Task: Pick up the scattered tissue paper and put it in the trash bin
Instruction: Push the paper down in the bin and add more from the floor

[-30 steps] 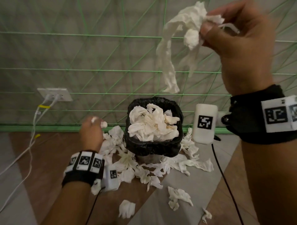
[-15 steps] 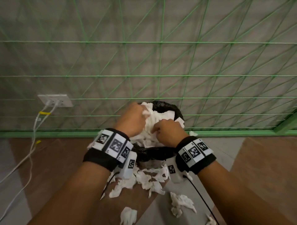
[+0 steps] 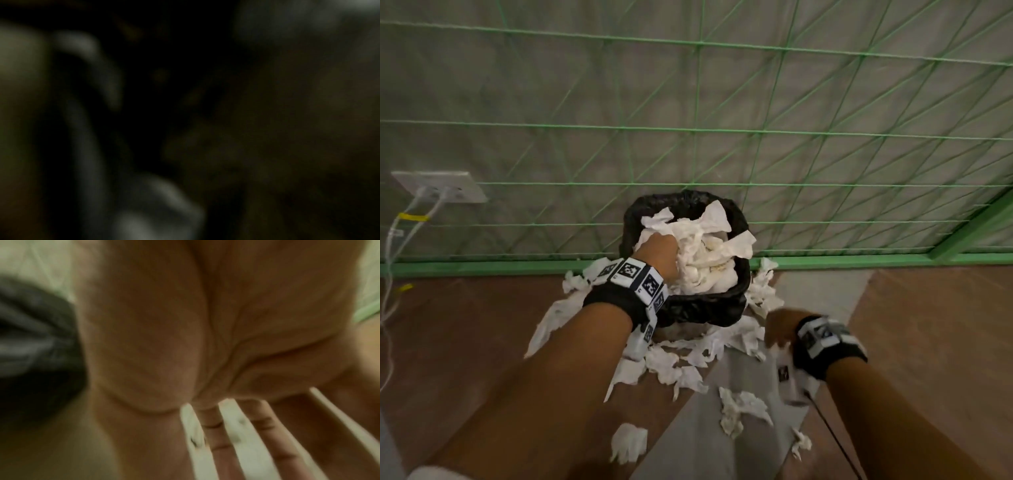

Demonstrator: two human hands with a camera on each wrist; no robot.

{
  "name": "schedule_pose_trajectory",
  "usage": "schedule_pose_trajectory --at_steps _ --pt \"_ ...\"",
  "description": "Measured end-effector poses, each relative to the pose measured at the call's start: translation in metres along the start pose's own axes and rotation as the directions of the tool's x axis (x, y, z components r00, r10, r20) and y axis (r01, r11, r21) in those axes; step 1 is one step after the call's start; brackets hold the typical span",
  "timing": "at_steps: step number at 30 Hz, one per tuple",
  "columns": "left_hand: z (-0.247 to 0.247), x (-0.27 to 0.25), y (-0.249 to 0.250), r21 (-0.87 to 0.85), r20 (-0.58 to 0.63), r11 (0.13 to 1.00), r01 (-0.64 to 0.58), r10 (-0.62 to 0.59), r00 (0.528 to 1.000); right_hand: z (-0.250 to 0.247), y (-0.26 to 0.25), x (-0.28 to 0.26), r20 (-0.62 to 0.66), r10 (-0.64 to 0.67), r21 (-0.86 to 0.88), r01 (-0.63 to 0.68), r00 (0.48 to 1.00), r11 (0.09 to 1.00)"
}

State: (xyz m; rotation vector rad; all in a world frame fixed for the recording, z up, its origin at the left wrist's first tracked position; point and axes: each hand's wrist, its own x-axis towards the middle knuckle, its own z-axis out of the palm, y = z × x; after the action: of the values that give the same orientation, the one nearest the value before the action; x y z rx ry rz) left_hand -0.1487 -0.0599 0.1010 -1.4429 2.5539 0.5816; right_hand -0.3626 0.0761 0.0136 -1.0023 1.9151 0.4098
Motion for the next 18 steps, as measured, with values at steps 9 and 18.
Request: schedule_pose_trajectory --at_steps 9,18 --pt "-0.022 -0.031 -0.029 -0.414 -0.441 0.874 -0.255 0.052 0.896 0.140 -0.043 0.008 -0.049 -0.040 -0.373 0.018 0.998 0.928" --pt "0.097 -0.078 -0.099 -0.788 -0.429 0.591 0.174 -0.729 0.532 0.130 -0.065 0.010 -0.215 -0.156 -0.159 0.123 0.964 0.980"
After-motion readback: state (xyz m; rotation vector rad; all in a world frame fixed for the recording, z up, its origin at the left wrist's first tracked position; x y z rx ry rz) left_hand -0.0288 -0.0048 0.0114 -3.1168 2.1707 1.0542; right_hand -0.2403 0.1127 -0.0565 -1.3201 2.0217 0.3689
